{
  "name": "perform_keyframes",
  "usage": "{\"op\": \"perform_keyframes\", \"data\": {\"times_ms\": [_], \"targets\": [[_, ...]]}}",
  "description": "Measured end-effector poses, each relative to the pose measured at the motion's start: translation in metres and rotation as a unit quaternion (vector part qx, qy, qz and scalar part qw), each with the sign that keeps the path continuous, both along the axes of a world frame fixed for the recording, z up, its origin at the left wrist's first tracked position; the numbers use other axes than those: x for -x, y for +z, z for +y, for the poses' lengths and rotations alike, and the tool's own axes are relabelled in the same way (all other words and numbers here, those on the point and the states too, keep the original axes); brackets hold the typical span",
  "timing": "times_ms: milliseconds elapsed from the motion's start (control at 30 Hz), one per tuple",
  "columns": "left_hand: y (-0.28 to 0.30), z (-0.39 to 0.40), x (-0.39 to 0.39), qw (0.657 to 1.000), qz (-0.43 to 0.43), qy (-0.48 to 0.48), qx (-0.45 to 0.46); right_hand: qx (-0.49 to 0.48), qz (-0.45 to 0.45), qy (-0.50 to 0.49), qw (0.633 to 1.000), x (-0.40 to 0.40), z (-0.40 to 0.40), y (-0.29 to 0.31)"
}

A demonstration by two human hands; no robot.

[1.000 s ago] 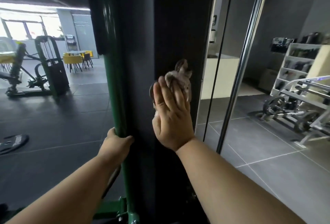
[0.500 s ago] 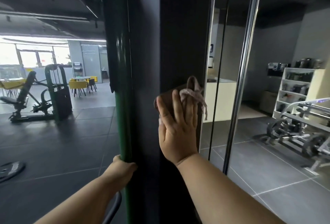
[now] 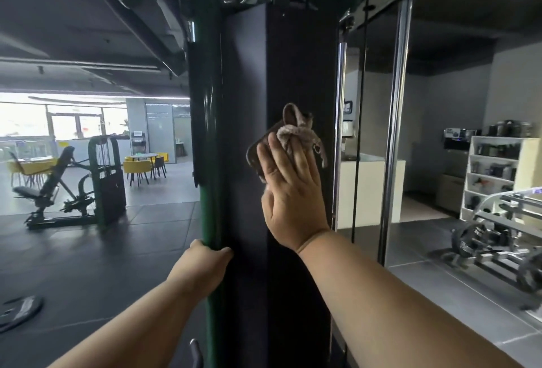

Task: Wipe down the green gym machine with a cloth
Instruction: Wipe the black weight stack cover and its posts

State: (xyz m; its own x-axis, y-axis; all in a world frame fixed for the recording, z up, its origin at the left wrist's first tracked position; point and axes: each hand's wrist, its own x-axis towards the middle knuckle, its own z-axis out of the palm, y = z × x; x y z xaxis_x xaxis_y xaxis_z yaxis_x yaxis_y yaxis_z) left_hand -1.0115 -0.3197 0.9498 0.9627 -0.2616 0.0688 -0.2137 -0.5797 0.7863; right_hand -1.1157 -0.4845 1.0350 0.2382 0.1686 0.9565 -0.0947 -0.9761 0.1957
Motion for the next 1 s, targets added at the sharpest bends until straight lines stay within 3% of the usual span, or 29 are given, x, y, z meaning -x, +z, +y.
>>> {"op": "perform_keyframes", "data": {"times_ms": [167,333,633,867,1000], "targets": [[0.002,-0.001,0.007,1.0,0.001,0.008,0.021,0.049,0.006,-0.004,0.999,0.004,-0.006,0.035],[0.02,-0.005,0.011,0.997,-0.045,0.035,0.057,0.04,-0.052,-0.024,0.998,0.001,-0.011,0.093],[0.014,-0.004,-0.006,0.997,-0.049,0.02,0.052,-0.029,-0.049,-0.024,0.998,0.002,-0.002,0.004],[0.015,-0.008,-0.01,0.998,-0.049,0.014,0.033,0.014,-0.073,-0.044,0.996,-0.002,-0.005,0.117],[0.016,-0.005,-0.013,0.999,-0.049,0.0,0.019,-0.007,-0.087,-0.053,0.995,-0.007,0.001,0.102]]}}
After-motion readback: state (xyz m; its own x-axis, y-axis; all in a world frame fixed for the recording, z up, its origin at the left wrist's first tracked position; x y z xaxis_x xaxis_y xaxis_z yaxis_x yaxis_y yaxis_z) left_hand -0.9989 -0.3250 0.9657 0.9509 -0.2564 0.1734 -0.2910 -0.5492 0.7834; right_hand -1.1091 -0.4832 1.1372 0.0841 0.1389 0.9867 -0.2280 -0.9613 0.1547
